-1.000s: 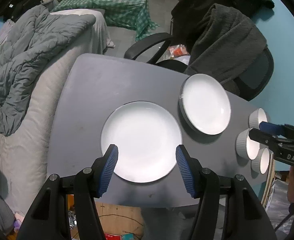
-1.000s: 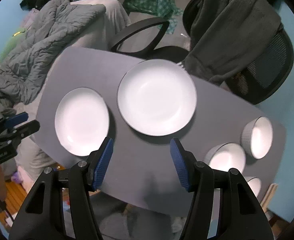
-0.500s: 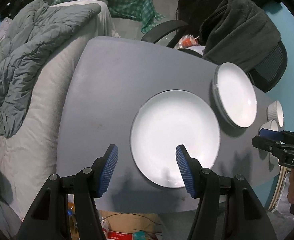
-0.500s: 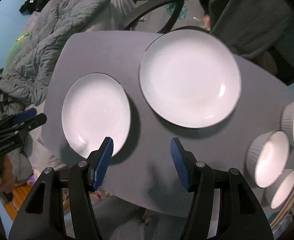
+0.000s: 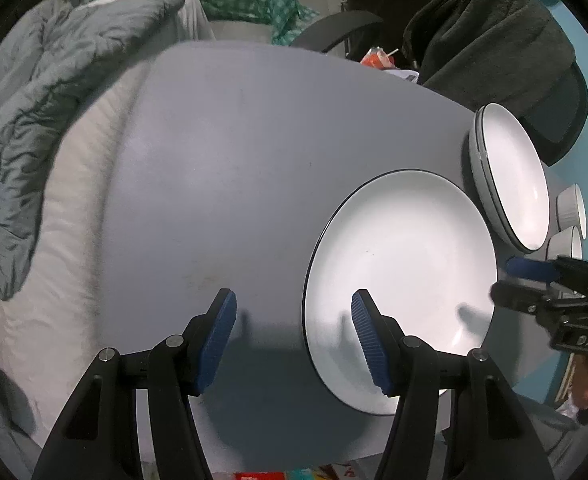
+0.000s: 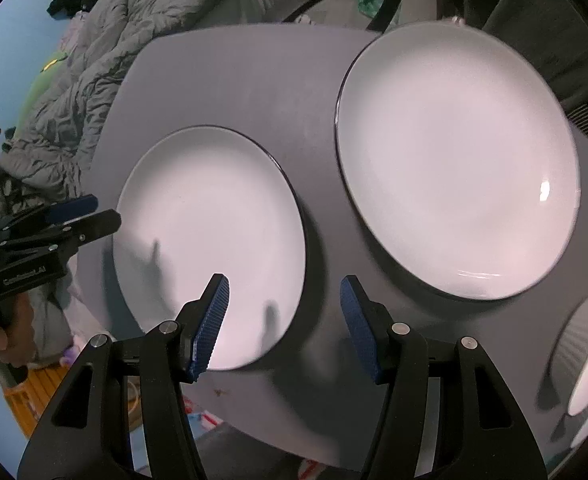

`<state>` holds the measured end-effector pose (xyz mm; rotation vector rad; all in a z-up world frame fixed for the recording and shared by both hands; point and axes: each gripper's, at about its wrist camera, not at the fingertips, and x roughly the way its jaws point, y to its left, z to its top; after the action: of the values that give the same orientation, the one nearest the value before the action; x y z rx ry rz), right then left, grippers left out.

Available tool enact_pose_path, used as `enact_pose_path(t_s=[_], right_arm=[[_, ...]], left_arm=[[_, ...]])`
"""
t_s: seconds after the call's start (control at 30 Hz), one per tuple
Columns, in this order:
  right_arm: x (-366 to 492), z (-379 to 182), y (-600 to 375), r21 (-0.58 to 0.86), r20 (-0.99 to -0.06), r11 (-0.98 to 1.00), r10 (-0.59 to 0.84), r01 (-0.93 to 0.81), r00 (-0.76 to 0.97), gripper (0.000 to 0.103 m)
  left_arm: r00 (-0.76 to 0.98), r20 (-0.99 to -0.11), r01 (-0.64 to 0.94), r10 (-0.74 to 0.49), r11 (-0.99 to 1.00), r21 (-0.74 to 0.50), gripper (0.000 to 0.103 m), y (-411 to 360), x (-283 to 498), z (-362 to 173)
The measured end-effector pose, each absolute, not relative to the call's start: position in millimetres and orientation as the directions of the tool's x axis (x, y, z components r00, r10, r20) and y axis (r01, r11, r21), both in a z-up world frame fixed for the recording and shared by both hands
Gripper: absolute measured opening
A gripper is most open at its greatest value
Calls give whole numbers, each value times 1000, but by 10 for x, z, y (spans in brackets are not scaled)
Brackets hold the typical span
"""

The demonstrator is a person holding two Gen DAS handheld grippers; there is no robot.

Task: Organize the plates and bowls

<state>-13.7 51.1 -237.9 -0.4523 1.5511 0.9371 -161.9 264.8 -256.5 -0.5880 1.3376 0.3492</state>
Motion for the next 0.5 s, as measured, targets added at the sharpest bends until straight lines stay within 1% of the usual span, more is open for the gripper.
enact_pose_path(t_s=[0.23,0.37,0.47,0.5], right_arm=[[-90,-2565,458,315,-949,627,212,-713,-233,58],[-58,-2577,422,347,-938,645,235,-681,-255,58],[-37,-2567,413,358,-934,649,244,-671,-262,49],[-35,-2569,419,360,-933,649,244,-670,-264,47]], left_arm=[[235,-960,-585,-152,767,-265,61,2693,-1616,-2716],[234,-959,-579,-159,770,-269,61,2709,-1594,-2760],[235,-959,-559,-156,786,-265,56,2706,-1546,-2755],[233,-960,-554,-156,790,-263,52,2716,-1533,-2764]])
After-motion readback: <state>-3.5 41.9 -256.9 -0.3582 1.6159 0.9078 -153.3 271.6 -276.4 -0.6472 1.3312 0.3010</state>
